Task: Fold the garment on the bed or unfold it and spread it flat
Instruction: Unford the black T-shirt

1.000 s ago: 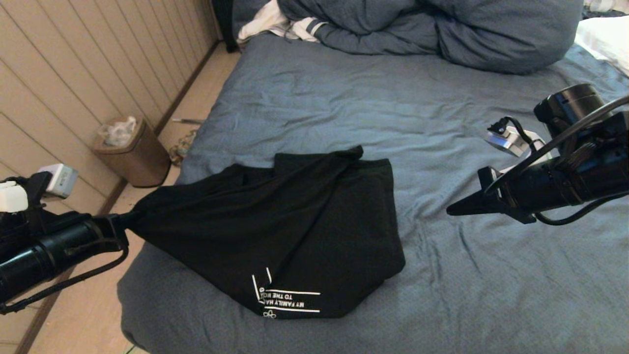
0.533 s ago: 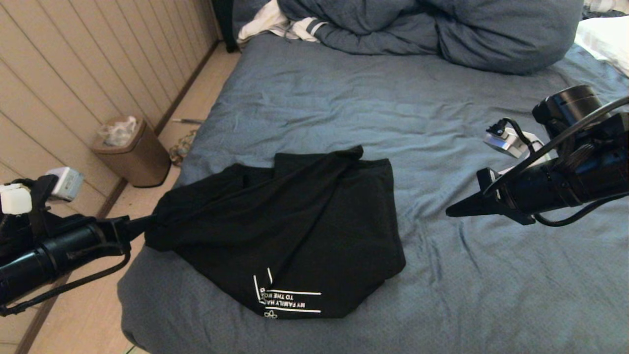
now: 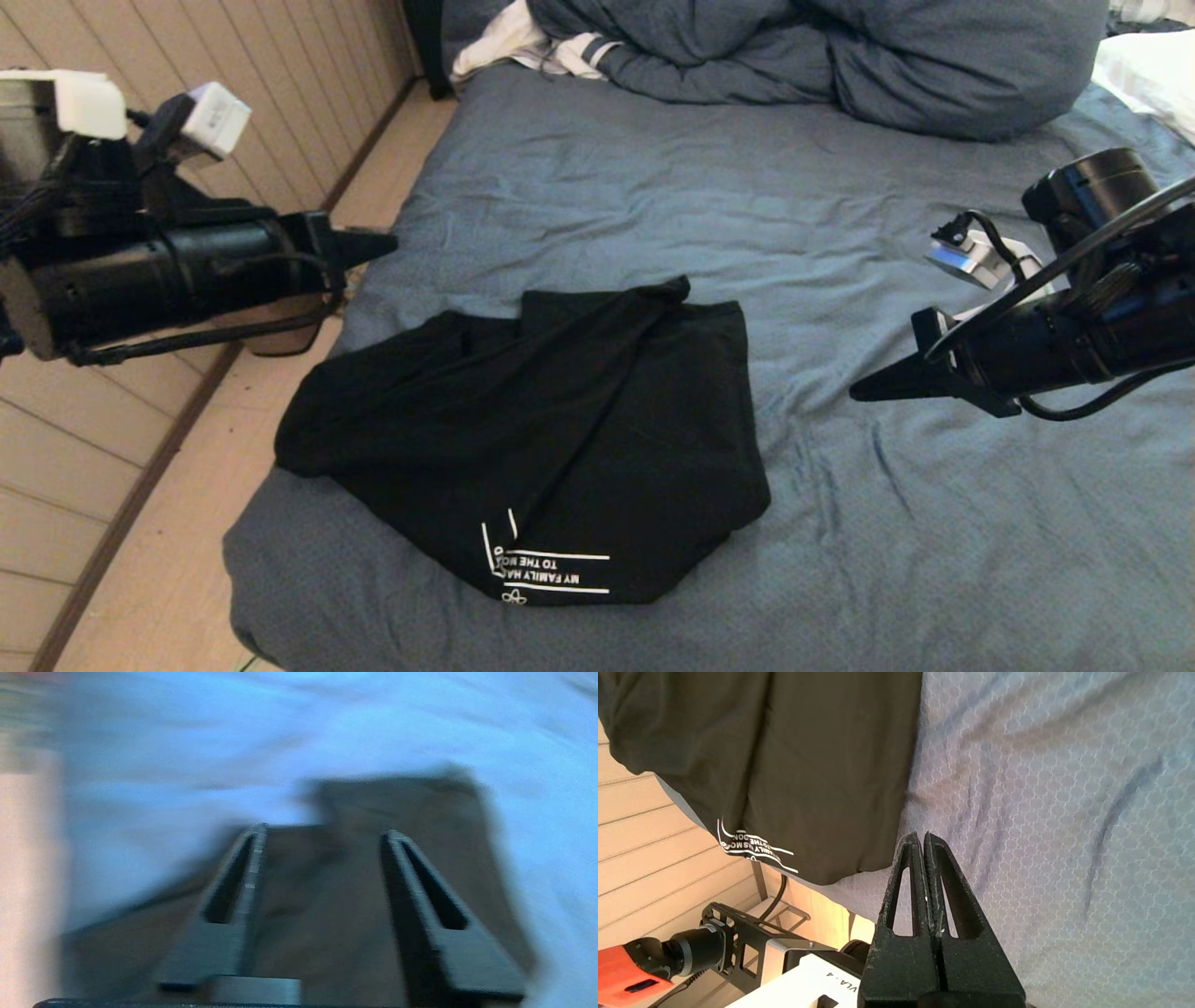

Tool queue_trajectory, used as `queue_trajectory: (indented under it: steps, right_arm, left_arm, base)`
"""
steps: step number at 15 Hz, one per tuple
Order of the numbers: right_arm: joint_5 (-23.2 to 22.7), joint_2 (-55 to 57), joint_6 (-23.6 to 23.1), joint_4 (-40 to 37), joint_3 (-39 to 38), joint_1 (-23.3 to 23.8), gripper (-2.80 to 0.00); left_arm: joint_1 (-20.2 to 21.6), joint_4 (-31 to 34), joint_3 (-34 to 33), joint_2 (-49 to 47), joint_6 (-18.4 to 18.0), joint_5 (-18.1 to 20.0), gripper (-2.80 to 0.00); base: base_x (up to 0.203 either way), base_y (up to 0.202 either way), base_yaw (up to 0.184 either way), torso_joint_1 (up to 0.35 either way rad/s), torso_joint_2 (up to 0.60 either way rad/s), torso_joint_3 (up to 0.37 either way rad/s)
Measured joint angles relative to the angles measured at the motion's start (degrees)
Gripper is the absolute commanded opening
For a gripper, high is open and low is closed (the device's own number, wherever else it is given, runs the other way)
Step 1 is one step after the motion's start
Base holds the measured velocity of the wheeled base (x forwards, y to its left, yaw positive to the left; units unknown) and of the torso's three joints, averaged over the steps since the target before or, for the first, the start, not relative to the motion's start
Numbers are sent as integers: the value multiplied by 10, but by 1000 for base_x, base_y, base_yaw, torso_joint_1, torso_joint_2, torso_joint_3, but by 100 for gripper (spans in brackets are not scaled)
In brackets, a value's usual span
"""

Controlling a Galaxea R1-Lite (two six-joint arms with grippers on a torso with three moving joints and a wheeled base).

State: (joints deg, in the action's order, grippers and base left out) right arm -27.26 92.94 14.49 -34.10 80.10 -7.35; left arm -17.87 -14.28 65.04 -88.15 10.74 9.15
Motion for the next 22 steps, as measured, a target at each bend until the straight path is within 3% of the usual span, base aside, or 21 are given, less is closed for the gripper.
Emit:
queue_trajectory:
  steps: [3, 6, 14, 17, 18, 22]
  right_arm:
    - [0, 0, 0, 0, 12, 0, -280]
    - [0, 0, -2, 1, 17, 0, -280]
    - [-1, 4, -9, 2, 9, 3, -280]
    - [-1, 9, -9, 2, 7, 7, -280]
    - [0, 10, -9, 2, 7, 8, -280]
    - [0, 14, -22, 3, 5, 15, -280]
  left_arm:
    - [-98, 52, 102, -62, 4, -25, -280]
    - [-146, 57, 170, -127, 5, -30, -280]
    - [-200, 68, 320, -283, -7, -30, -280]
    - [-211, 75, 344, -318, -11, -30, -280]
    - [-213, 75, 350, -328, -11, -31, 0]
    - [-215, 74, 393, -376, -13, -57, 0]
  base:
    - [0, 0, 0, 0, 0, 0]
    - [0, 0, 0, 0, 0, 0]
    - [0, 0, 0, 0, 0, 0]
    - [0, 0, 0, 0, 0, 0]
    - [0, 0, 0, 0, 0, 0]
    - [0, 0, 0, 0, 0, 0]
